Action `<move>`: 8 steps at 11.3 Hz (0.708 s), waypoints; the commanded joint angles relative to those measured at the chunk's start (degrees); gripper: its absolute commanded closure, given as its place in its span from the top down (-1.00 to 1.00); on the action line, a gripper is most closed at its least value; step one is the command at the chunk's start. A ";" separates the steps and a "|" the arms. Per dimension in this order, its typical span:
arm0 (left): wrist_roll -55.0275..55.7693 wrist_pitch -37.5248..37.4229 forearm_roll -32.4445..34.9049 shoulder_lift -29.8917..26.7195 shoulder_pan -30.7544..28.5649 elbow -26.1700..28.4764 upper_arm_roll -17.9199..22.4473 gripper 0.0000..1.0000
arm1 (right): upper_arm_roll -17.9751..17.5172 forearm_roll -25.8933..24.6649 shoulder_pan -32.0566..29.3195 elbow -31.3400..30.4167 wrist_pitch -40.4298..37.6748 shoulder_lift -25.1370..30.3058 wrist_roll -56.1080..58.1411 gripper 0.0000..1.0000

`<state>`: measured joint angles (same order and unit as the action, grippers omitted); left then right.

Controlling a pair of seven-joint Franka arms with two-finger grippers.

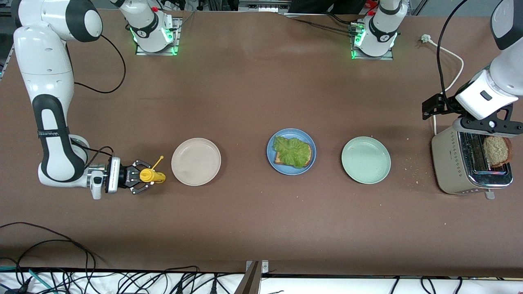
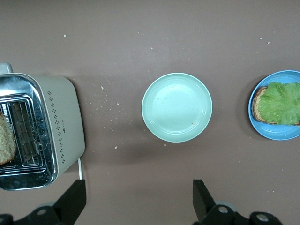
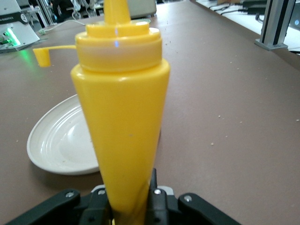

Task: Make sandwich in blue plate with both arms
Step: 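Grasp the yellow mustard bottle with the right gripper, then lift the mustard bottle with the right gripper toward the blue plate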

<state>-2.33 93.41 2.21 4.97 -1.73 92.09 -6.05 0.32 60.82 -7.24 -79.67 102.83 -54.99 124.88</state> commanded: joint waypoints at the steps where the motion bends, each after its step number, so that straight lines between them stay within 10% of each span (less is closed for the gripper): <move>1: -0.04 -0.77 0.96 -0.22 -0.38 -0.34 -0.28 1.00 | 0.12 -8.67 3.45 -0.74 3.32 7.59 -11.82 -1.00; 5: 0.05 -0.94 0.96 -0.13 -0.20 -0.42 -0.37 1.00 | 1.43 -23.95 10.99 -0.83 8.43 14.02 -32.10 -1.00; 8: 0.05 -0.94 0.96 -0.13 -0.20 -0.42 -0.36 1.00 | 11.59 -28.55 23.71 -0.40 8.52 15.79 -43.21 -1.00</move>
<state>-2.33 93.34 2.21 4.97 -1.74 92.07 -6.07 3.70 35.25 7.03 -78.80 110.71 -41.42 88.46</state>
